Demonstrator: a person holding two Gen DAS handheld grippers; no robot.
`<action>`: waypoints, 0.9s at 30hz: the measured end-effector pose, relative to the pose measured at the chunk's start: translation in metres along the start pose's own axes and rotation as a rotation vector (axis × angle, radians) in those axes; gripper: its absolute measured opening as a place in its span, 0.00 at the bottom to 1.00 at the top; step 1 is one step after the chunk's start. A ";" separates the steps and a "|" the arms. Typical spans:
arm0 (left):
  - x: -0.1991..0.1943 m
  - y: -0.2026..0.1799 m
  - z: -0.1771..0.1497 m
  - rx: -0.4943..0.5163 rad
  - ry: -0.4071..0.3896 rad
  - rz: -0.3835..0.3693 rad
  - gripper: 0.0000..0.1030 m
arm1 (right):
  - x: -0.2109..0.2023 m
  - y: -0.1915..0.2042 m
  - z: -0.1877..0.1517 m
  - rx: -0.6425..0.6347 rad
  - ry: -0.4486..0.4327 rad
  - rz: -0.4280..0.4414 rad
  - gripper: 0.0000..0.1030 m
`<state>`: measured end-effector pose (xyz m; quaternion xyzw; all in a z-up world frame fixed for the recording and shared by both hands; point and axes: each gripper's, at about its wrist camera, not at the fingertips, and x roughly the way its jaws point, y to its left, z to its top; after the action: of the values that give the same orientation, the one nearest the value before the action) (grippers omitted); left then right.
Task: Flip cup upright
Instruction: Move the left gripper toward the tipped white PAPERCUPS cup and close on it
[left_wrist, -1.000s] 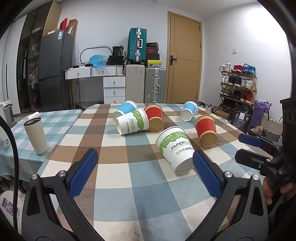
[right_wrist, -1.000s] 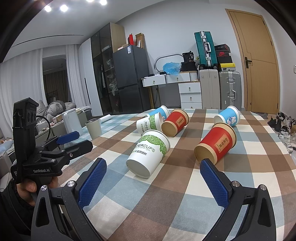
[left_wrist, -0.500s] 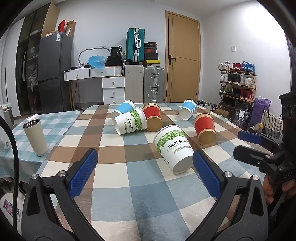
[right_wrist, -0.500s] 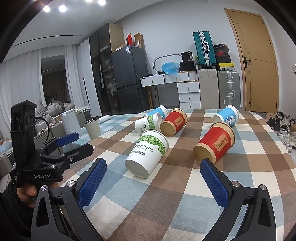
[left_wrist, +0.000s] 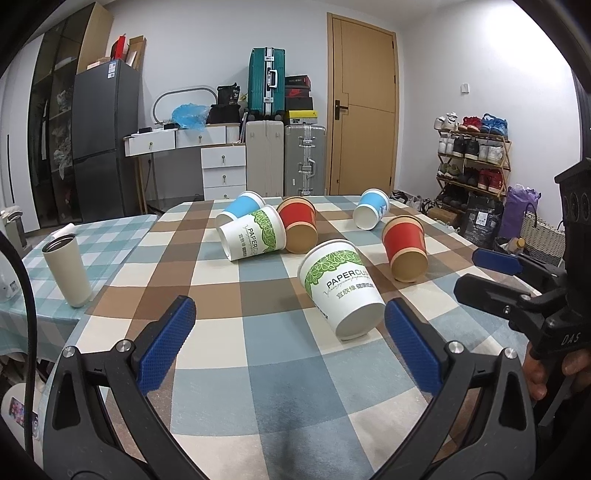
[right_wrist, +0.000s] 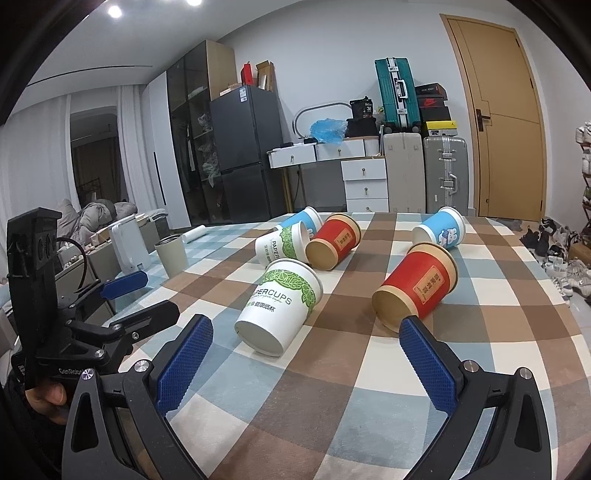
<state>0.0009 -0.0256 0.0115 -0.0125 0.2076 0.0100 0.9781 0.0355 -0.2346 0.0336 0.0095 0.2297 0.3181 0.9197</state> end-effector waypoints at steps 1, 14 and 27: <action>0.002 0.000 0.001 0.000 0.008 0.001 0.99 | 0.000 0.000 0.000 0.002 0.001 -0.005 1.00; 0.039 -0.018 0.018 -0.040 0.105 -0.029 0.99 | -0.005 -0.025 0.008 0.061 0.004 -0.085 1.00; 0.099 -0.045 0.019 -0.017 0.274 -0.073 0.92 | -0.002 -0.037 0.005 0.098 0.025 -0.088 1.00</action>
<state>0.0997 -0.0683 -0.0104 -0.0296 0.3386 -0.0255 0.9401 0.0579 -0.2649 0.0332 0.0405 0.2565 0.2658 0.9284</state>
